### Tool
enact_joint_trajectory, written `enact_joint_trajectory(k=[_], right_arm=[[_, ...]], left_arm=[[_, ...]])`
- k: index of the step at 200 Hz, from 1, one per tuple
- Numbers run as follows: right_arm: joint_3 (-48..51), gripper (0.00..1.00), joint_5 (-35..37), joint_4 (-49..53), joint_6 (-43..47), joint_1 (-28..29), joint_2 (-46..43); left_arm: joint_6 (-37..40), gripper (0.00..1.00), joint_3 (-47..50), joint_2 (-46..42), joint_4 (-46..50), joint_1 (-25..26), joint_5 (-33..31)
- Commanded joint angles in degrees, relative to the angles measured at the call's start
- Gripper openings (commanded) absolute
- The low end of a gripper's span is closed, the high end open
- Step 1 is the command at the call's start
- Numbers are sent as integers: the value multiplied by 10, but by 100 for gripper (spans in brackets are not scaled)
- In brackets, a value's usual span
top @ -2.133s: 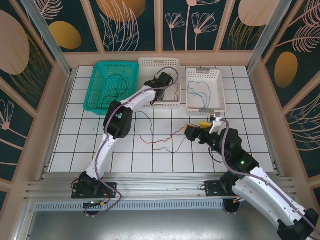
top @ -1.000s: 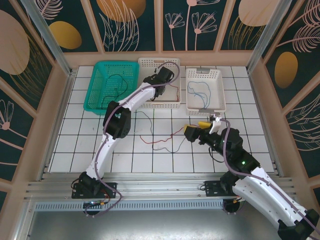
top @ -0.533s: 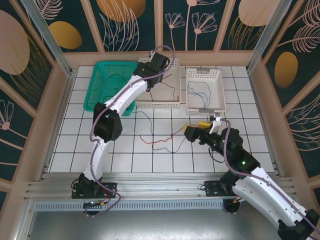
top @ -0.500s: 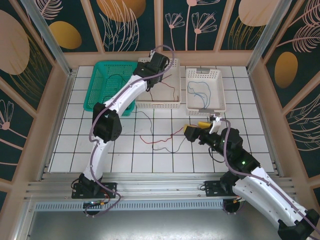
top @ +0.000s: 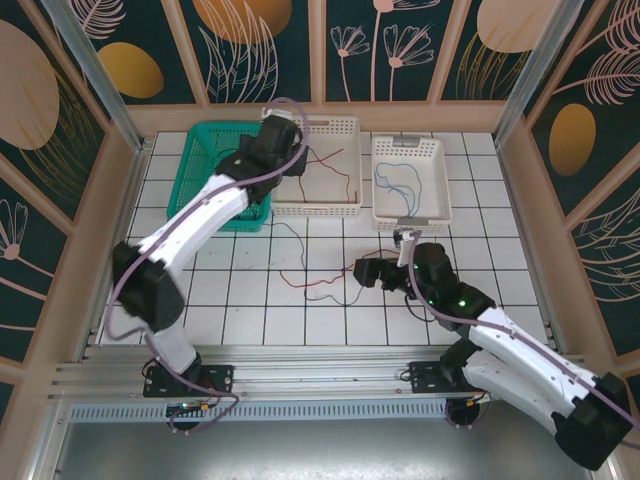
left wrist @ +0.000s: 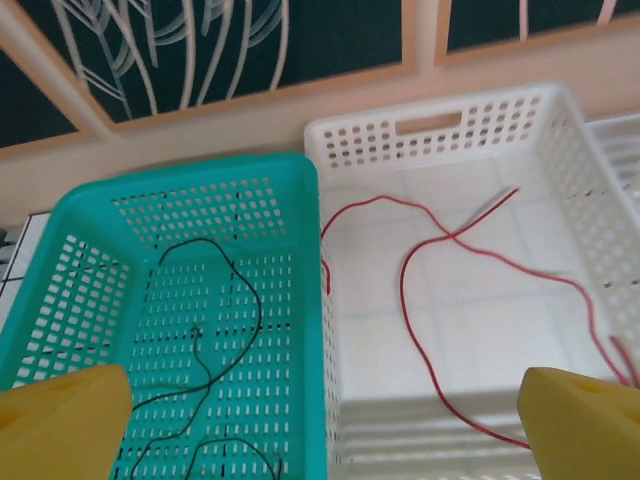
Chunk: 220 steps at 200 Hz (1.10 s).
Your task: Untangle the cables
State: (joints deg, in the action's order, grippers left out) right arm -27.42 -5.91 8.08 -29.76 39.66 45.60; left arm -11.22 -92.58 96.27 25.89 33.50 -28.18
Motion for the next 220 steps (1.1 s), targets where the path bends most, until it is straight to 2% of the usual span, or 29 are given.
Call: enact_joint_trajectory(k=[1,33,73,94,123,162,220], right_arm=[[-30,98,13,17,-14,17,50],[-31,93,2,-14,-19,37,105],[-37,91,35,-30,6,117,177],[-36,91,48,-54,19,148,202],[-54,90,79,-60,44,167,253],[-65,87,79,-94,73,182,314],[-99,82,132,-105,110,201,404]], left_arm=[[-20,99,99,-101,-91,-3,26],[-51,98,210,-214,-110,-3,53],[-48,99,359,-365,-172,-3,-10],[-44,98,411,-414,-201,-3,-22],[-43,98,431,-430,-223,-3,-27],[-43,98,439,-432,-225,-4,-21],[-39,99,443,-431,-227,-3,-22]])
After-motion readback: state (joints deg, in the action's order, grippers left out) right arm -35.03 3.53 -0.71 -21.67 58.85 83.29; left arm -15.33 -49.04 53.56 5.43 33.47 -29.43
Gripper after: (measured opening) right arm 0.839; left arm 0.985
